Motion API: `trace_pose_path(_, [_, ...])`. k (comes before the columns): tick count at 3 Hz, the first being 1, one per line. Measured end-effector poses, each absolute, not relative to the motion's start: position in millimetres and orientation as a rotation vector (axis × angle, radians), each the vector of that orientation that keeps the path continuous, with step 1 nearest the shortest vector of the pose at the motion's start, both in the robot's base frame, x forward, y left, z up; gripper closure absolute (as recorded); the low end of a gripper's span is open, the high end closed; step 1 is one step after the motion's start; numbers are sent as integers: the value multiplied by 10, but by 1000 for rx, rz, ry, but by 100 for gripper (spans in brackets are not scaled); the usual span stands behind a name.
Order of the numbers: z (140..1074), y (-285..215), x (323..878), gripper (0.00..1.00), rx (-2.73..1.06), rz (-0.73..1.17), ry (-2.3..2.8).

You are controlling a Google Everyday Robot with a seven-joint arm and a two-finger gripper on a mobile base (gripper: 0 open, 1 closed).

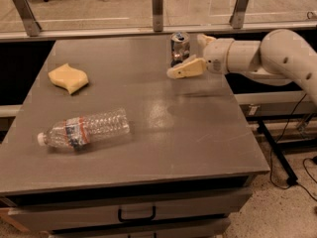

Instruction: Move redbull can near sponge

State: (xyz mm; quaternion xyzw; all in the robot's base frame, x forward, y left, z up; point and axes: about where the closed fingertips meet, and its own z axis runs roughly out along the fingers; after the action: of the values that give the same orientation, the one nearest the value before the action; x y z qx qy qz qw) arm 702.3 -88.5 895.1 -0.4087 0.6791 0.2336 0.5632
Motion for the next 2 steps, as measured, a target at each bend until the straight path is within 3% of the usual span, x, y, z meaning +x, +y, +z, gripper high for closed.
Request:
trace_pose_path(1, [8885,-620,7208,16,-968,580,1569])
trace_pose_path(2, [8808,-497,7307,39,-957,598,1566])
